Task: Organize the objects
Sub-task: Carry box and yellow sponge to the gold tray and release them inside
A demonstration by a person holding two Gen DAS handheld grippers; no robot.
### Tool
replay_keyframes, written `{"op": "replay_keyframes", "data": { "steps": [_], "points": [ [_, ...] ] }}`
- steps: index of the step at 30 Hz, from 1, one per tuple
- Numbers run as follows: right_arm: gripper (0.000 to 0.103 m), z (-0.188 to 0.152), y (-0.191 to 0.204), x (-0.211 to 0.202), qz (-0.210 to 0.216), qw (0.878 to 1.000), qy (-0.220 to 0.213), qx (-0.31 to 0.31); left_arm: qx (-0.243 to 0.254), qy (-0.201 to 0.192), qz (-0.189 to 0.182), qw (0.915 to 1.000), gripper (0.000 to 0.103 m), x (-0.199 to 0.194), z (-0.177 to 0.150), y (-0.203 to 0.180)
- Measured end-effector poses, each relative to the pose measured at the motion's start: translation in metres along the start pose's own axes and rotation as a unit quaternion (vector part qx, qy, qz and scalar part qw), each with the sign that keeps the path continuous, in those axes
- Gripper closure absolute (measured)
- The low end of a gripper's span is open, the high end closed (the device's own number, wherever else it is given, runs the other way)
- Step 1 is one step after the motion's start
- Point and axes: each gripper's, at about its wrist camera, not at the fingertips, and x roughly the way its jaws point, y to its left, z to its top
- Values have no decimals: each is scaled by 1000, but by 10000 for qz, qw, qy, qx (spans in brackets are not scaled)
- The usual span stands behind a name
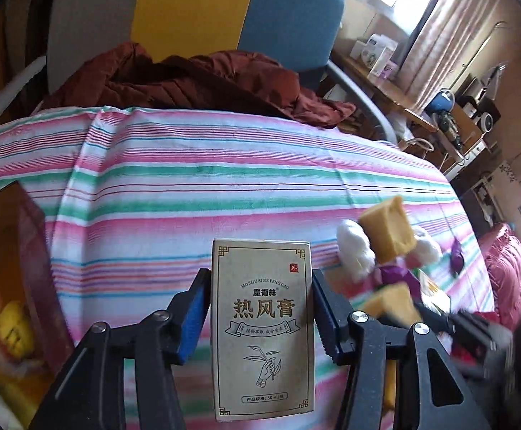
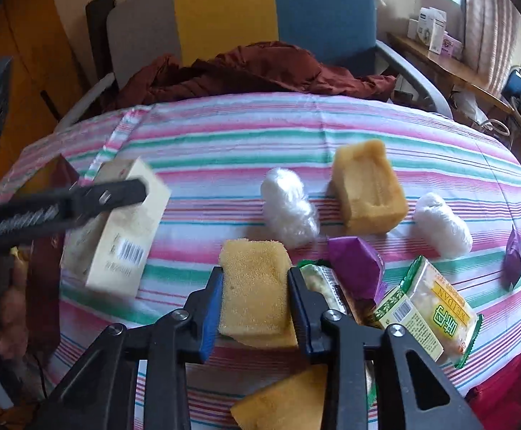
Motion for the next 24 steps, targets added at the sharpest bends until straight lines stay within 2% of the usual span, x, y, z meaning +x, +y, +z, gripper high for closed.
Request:
{"op": "replay_keyframes", "data": {
  "steps": [5,10,16,18,21,24],
  "points": [
    [69,5,2,-22,504,9974,-506,63,-57,-203,-19,9998,48,-41,-18,15],
    [69,3,14,-34,707,9951,-689,-42,-198,-567,138,9981,48,-93,-32,47],
    [69,-1,33,-40,744,9941,-756,-207,-586,-867,656,9923,48,-155,-48,118],
    [69,-4,46,-45,770,9935,-764,-349,-890,-857,805,9891,48,-172,-55,148],
    [69,-10,66,-52,837,9922,-767,-524,-1628,-929,921,9780,48,-193,-67,201],
    [69,-16,90,-59,946,9902,-775,-681,-2573,-1044,956,9559,48,-207,-78,255]
  ]
}}
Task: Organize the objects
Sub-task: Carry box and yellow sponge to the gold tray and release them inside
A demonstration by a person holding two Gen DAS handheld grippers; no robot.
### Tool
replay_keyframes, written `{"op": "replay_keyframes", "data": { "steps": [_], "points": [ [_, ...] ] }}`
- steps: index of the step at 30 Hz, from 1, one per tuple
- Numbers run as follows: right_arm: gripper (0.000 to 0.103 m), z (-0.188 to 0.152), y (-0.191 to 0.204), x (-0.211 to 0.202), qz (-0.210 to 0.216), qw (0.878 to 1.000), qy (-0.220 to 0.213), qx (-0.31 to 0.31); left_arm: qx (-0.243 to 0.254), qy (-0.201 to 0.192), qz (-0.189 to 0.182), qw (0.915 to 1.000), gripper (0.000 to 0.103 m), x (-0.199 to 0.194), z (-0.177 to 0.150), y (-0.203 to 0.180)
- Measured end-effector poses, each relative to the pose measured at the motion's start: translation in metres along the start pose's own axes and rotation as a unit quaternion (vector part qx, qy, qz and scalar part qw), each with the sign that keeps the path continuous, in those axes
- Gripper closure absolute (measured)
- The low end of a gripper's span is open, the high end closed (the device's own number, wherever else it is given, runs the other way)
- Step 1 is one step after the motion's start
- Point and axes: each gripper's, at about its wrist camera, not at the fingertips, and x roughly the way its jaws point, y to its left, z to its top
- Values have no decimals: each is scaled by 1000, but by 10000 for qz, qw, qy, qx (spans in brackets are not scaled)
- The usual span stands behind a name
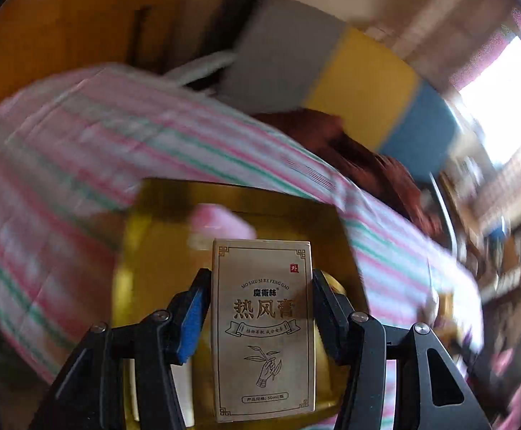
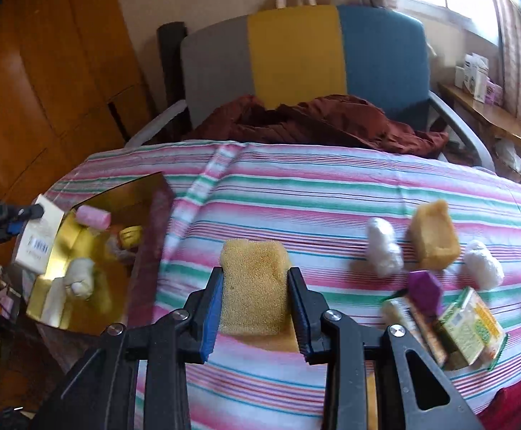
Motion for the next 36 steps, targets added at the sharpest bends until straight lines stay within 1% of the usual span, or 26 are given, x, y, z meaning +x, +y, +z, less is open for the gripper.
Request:
{"op": "replay_keyframes", "data": {
  "steps": [2,4,6,7,9,10,11,12,13,14,16,18,24,26,28,30,31,33,36],
  "points": [
    [69,0,16,-1,103,9999,2,-86,-437,-107,71,9990,48,0,9,24],
    [69,1,34,-1,209,9996,2,-192,-812,-189,149,9964,48,4,15,40],
    [69,3,52,0,308,9991,14,-303,-1293,-228,143,9912,47,13,21,56],
    [69,4,60,1,343,9988,19,-354,-1489,-260,202,9883,47,17,23,63],
    [69,7,78,5,423,9980,35,-470,-1736,-287,217,9842,49,28,30,70],
    [69,8,86,7,458,9976,48,-521,-1780,-287,216,9834,45,33,32,73],
    [69,10,97,10,510,9968,75,-603,-1762,-196,285,9837,37,39,34,74],
    [69,11,104,12,539,9963,96,-661,-1747,-85,321,9841,35,42,35,75],
    [69,11,112,15,565,9957,121,-718,-1736,-40,265,9845,35,43,33,76],
    [69,13,121,19,598,9950,155,-784,-1676,-78,256,9855,34,41,30,77],
    [69,15,133,25,661,9940,192,-851,-1407,-258,362,9891,34,32,25,76],
    [69,19,148,34,742,9926,258,-931,-1249,-357,336,9910,34,23,20,79],
    [69,22,177,54,933,9887,447,-1084,-871,-460,385,9944,34,0,-4,90],
    [69,20,184,60,973,9873,562,-1123,-704,-478,407,9955,34,-8,-15,89],
    [68,16,193,68,937,9844,766,-1275,-491,-532,438,9964,34,-17,-25,87],
    [65,8,202,77,892,9799,1031,-1453,-313,-580,454,9968,33,-23,-35,84],
    [63,4,205,80,884,9782,1113,-1517,-247,-597,454,9969,31,-25,-39,82],
    [52,-3,208,82,989,9761,1190,-1524,-105,-621,514,9967,29,-27,-47,79],
    [50,-9,206,81,1051,9776,1203,-1371,182,-661,589,9959,29,-31,-59,71]
  ]
}}
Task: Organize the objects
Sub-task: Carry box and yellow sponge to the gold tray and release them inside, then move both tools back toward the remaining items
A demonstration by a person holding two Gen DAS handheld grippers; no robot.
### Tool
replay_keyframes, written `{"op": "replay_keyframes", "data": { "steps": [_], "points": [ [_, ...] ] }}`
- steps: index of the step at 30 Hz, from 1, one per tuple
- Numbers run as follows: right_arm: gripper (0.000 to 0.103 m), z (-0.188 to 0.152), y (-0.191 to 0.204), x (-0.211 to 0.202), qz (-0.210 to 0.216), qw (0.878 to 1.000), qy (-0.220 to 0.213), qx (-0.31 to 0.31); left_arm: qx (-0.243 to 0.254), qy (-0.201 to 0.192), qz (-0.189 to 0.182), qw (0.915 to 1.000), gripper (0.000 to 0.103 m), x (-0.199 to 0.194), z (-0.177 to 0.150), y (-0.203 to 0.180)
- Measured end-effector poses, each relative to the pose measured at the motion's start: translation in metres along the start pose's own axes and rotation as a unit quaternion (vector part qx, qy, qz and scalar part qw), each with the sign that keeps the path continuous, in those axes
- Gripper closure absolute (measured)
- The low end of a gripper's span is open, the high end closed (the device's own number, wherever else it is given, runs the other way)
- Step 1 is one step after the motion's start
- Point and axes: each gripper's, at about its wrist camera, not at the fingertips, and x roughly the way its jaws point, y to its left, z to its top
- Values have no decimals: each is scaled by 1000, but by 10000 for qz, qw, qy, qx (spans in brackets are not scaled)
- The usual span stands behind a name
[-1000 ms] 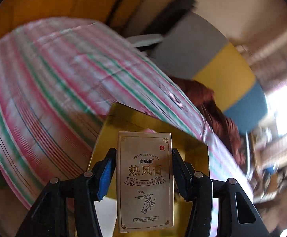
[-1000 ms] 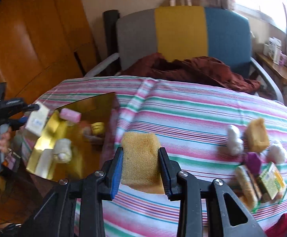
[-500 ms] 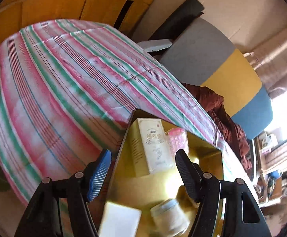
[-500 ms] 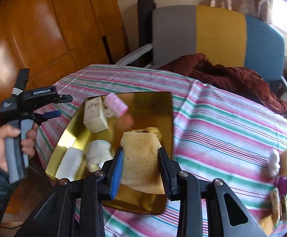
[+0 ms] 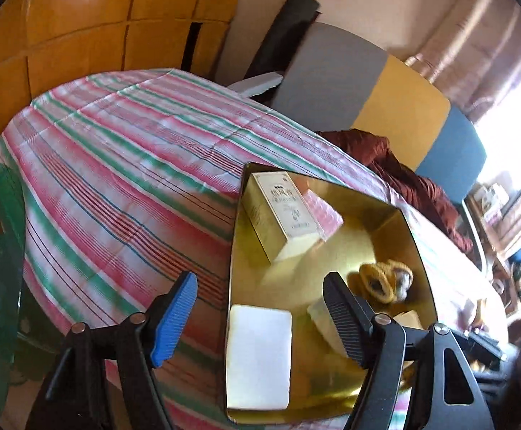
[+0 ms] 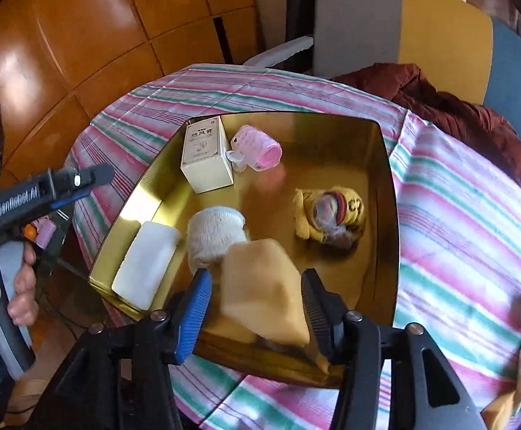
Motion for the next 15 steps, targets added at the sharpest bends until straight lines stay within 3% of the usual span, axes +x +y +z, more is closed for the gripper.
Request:
{"op": "replay_keyframes", "data": {
  "steps": [8,15],
  "points": [
    [44,-13,-4,-18,-181,9993,-234,240,713,-253,335,9966,23,-12,-23,-27],
    [43,-21,-1,-27,-405,9980,-411,261,1086,-360,381,9927,21,-19,-35,-48]
  ]
}}
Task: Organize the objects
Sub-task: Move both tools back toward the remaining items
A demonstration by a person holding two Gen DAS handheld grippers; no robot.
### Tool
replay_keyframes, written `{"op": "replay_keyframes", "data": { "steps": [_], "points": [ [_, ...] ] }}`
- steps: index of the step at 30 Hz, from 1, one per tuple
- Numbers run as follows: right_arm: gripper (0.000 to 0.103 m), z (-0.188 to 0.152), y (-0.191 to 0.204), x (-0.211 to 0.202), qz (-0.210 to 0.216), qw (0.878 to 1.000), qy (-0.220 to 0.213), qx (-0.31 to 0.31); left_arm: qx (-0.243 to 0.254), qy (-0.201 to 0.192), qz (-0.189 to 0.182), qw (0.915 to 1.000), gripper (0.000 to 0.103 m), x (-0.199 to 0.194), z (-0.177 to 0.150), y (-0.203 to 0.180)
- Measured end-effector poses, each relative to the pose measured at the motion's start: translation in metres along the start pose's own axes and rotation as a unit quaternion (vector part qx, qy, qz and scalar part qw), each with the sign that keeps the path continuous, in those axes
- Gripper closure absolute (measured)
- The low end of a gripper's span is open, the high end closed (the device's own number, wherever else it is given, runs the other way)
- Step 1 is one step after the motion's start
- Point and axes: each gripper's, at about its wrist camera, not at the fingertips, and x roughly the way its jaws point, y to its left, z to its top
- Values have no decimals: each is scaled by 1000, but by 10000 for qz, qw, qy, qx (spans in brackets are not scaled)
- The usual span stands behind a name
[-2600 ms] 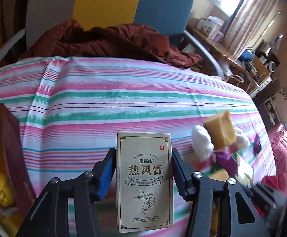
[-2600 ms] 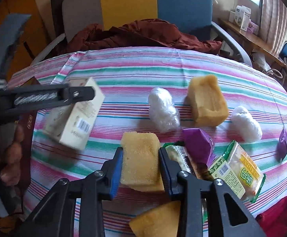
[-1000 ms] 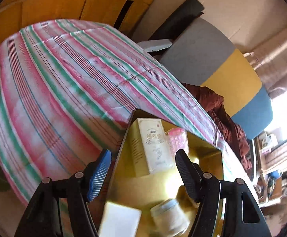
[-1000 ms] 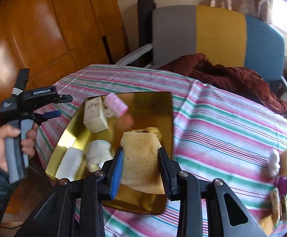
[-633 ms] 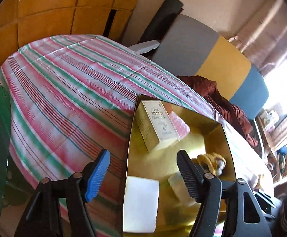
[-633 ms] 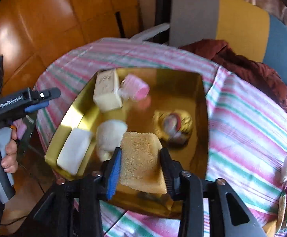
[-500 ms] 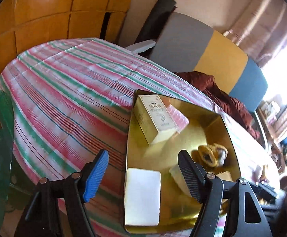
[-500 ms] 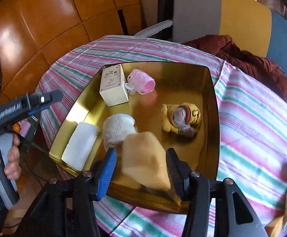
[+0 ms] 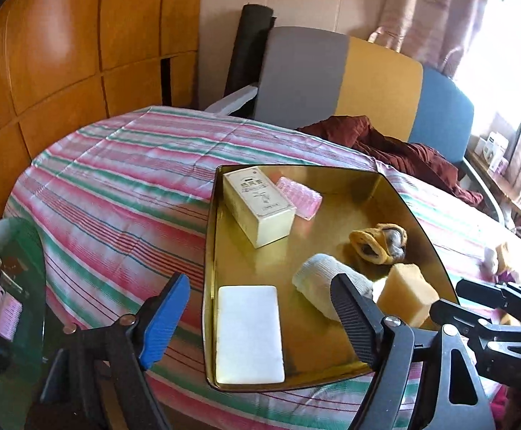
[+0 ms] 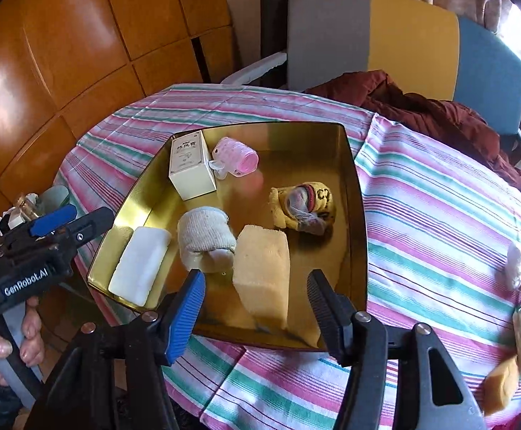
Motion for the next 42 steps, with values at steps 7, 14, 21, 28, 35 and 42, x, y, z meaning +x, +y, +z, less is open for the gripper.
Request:
{"op": "replay_keyframes", "data": {
  "steps": [7,14,21,28,35,42],
  "points": [
    [43,-5,-3,-10,-97,9998,-123,75,362,-126,-74,9992,20,-10,-4,-20],
    [42,-11,-17,-22,-260,9990,-242,262,615,-117,-204,9978,19,-15,-9,-38],
    [41,-21,-48,-34,-520,9964,-285,609,882,-73,-369,9954,19,-17,-13,-59],
    [41,-34,-94,-48,-851,9894,-336,1131,1132,21,-515,9922,19,-15,-19,-81],
    [40,-47,-136,-69,-1255,9796,-425,1508,1460,54,-746,9865,19,-15,-20,-108],
    [39,-60,-194,-99,-1734,9607,-592,2087,1836,116,-1077,9770,18,-13,-23,-141]
  ]
}}
